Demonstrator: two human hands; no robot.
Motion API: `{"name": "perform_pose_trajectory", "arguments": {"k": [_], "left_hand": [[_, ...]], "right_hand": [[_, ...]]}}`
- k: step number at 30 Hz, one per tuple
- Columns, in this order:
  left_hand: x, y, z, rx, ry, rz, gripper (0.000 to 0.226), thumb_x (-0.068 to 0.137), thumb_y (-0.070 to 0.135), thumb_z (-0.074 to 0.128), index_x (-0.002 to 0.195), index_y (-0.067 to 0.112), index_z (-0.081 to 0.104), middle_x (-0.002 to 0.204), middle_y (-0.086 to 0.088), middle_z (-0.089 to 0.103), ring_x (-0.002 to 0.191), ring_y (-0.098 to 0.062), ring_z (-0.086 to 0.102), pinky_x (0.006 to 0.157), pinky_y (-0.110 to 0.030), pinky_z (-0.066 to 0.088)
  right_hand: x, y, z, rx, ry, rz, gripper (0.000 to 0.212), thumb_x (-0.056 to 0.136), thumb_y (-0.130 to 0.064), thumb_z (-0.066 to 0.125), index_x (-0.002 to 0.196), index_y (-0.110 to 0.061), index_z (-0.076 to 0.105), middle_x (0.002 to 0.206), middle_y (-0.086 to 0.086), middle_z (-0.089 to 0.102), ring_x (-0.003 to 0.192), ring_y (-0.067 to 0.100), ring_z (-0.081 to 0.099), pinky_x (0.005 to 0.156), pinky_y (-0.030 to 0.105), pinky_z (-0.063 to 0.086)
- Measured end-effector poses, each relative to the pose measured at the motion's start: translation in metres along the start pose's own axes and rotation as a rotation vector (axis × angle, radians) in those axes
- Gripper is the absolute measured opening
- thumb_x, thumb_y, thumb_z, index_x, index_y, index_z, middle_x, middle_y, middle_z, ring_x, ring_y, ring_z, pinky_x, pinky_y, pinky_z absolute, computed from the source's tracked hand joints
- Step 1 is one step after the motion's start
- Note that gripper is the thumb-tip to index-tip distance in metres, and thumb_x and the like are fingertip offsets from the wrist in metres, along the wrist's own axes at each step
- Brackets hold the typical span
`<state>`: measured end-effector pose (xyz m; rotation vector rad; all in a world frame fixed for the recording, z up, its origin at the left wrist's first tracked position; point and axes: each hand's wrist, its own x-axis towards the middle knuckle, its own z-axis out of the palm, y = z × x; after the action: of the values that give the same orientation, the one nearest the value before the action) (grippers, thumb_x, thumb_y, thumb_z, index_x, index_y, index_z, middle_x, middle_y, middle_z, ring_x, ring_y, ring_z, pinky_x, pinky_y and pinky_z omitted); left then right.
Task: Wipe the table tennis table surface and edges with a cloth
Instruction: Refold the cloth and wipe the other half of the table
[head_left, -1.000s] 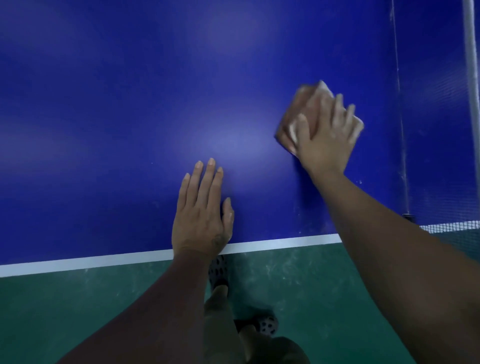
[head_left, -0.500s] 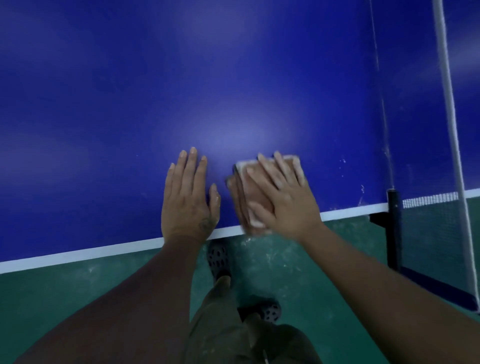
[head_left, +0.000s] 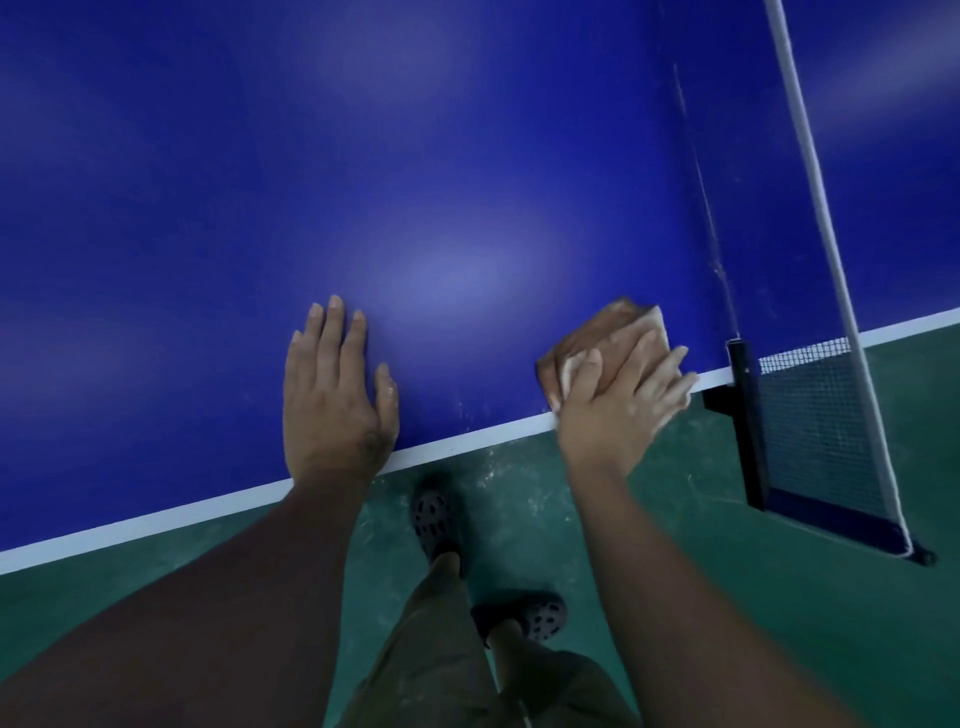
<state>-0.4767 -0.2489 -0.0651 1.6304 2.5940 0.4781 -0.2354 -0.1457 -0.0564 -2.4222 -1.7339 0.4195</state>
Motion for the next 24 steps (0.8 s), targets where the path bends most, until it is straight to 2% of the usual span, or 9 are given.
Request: {"name": "perform_pose_trajectory", "arguments": {"k": [3, 6, 7, 12, 14, 16, 19, 22, 24], "left_hand": [[0.000, 0.002, -0.001, 0.001, 0.000, 0.000, 0.061, 0.113, 0.032, 0.042, 0.165, 0.002, 0.040, 0.178, -0.016, 0.029, 0.168, -0.032, 0.020, 0.137, -0.051, 0.018], [0.000, 0.001, -0.001, 0.007, -0.006, -0.002, 0.061, 0.113, 0.033, 0.041, 0.166, 0.002, 0.039, 0.178, -0.015, 0.029, 0.168, -0.031, 0.019, 0.137, -0.049, 0.017], [0.000, 0.003, -0.002, 0.005, -0.005, 0.000, 0.061, 0.113, 0.033, 0.041, 0.166, 0.002, 0.039, 0.178, -0.015, 0.029, 0.168, -0.031, 0.019, 0.137, -0.050, 0.017], [0.000, 0.004, -0.002, -0.015, 0.036, 0.013, 0.057, 0.113, 0.026, 0.044, 0.163, -0.001, 0.044, 0.175, -0.019, 0.034, 0.166, -0.035, 0.026, 0.136, -0.052, 0.021], [0.000, 0.004, -0.002, -0.013, 0.046, 0.022, 0.055, 0.112, 0.023, 0.044, 0.161, -0.002, 0.046, 0.174, -0.020, 0.036, 0.165, -0.036, 0.028, 0.135, -0.053, 0.023], [0.001, 0.003, -0.001, -0.010, 0.053, 0.030, 0.054, 0.112, 0.021, 0.044, 0.160, -0.003, 0.047, 0.173, -0.021, 0.037, 0.164, -0.037, 0.030, 0.134, -0.054, 0.024], [0.000, 0.000, 0.001, -0.010, 0.054, 0.037, 0.053, 0.111, 0.019, 0.043, 0.160, -0.003, 0.048, 0.173, -0.021, 0.038, 0.164, -0.037, 0.030, 0.135, -0.054, 0.023], [0.000, 0.002, 0.000, -0.020, 0.053, 0.029, 0.055, 0.110, 0.020, 0.045, 0.160, -0.002, 0.047, 0.174, -0.020, 0.036, 0.165, -0.037, 0.029, 0.135, -0.053, 0.023], [-0.001, 0.002, 0.000, -0.025, 0.053, 0.029, 0.055, 0.111, 0.021, 0.046, 0.161, -0.002, 0.046, 0.174, -0.020, 0.036, 0.165, -0.036, 0.028, 0.135, -0.053, 0.023]], "right_hand": [[0.007, -0.005, 0.003, -0.119, -0.052, -0.085, 0.077, 0.108, -0.063, 0.022, 0.173, -0.024, 0.007, 0.180, 0.012, -0.008, 0.165, 0.039, -0.015, 0.126, 0.074, -0.006], [0.047, 0.006, -0.008, -0.269, -0.103, -0.406, 0.076, 0.108, -0.065, 0.017, 0.173, -0.029, 0.002, 0.181, 0.008, -0.008, 0.166, 0.033, -0.011, 0.129, 0.068, -0.007], [0.065, 0.011, -0.014, -0.285, -0.114, -0.449, 0.076, 0.107, -0.066, 0.015, 0.173, -0.031, 0.000, 0.181, 0.007, -0.008, 0.167, 0.032, -0.010, 0.130, 0.066, -0.007], [0.092, -0.027, -0.012, -0.189, -0.020, -0.161, 0.080, 0.106, -0.065, 0.011, 0.174, -0.023, 0.006, 0.181, 0.010, -0.001, 0.167, 0.034, -0.005, 0.128, 0.070, 0.001], [0.058, -0.053, 0.005, -0.207, -0.022, -0.317, 0.078, 0.107, -0.064, 0.012, 0.173, -0.023, 0.009, 0.181, 0.012, 0.002, 0.167, 0.037, -0.001, 0.128, 0.071, -0.001], [0.007, -0.062, 0.022, -0.214, -0.030, -0.625, 0.074, 0.110, -0.061, 0.024, 0.173, -0.025, 0.014, 0.180, 0.011, 0.008, 0.166, 0.038, 0.006, 0.129, 0.068, -0.004], [-0.057, -0.032, 0.027, -0.153, -0.153, -0.967, 0.069, 0.110, -0.062, 0.036, 0.171, -0.032, 0.025, 0.180, 0.003, 0.015, 0.167, 0.032, 0.008, 0.130, 0.068, 0.002], [-0.052, 0.019, 0.008, -0.195, -0.224, -1.004, 0.064, 0.112, -0.062, 0.031, 0.171, -0.038, 0.023, 0.180, -0.002, 0.014, 0.167, 0.031, 0.008, 0.131, 0.066, 0.001], [-0.019, 0.043, -0.006, -0.278, -0.201, -0.900, 0.066, 0.112, -0.063, 0.023, 0.172, -0.037, 0.015, 0.181, 0.000, 0.010, 0.167, 0.034, 0.008, 0.130, 0.068, 0.005]]}}
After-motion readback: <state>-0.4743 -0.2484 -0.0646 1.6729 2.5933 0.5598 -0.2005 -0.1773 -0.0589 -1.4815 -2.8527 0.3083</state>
